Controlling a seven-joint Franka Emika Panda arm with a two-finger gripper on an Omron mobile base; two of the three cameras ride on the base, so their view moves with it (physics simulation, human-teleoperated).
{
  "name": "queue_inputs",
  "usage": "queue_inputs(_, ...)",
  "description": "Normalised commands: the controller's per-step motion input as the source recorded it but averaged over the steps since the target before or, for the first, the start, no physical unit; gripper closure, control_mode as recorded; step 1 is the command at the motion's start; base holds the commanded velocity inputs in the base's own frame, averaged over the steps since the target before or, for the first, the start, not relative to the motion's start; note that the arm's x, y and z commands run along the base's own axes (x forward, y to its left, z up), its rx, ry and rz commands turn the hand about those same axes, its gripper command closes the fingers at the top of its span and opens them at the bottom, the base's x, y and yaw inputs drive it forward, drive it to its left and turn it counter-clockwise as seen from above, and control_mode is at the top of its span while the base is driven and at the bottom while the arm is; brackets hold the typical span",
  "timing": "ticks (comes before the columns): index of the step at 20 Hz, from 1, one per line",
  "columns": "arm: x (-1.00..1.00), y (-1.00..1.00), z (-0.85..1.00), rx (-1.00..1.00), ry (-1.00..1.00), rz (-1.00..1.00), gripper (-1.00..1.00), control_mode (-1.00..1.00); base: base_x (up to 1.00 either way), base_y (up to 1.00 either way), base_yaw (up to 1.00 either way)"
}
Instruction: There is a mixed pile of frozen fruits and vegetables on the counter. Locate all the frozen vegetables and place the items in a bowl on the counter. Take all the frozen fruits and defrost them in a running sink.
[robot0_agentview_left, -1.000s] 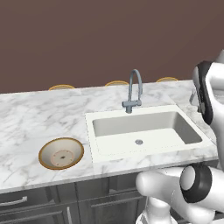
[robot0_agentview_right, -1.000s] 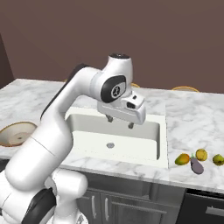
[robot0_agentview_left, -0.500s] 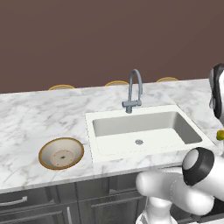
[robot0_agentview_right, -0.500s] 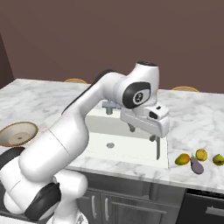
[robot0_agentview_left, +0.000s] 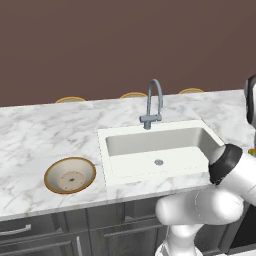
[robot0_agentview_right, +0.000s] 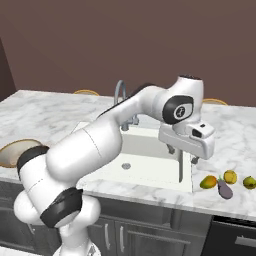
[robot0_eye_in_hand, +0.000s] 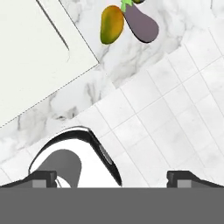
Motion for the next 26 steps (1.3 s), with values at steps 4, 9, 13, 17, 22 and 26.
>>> queue_inputs(4, 0.26, -0.50, -0.40, 0.01, 0.15, 0.07, -1.00, -1.00, 0.00, 0.00, 0.00)
queue_inputs(9, 0.49, -0.44, -0.55, 0.06, 0.08, 0.15, -1.00, -1.00, 0.00, 0.00, 0.00)
queue_inputs(13, 0.51, -0.43, -0.39, 0.11, 0.03, 0.22, -1.00, -1.00, 0.00, 0.00, 0.00)
queue_inputs(17, 0.32, -0.45, -0.27, 0.12, 0.04, 0.23, -1.00, -1.00, 0.00, 0.00, 0.00)
queue_inputs(22, 0.21, -0.43, -0.17, 0.03, 0.05, 0.18, -1.00, -1.00, 0.00, 0.00, 0.00)
queue_inputs(26, 0.34, -0.37, -0.22, 0.04, 0.00, 0.18, -1.00, -1.00, 0.00, 0.00, 0.00)
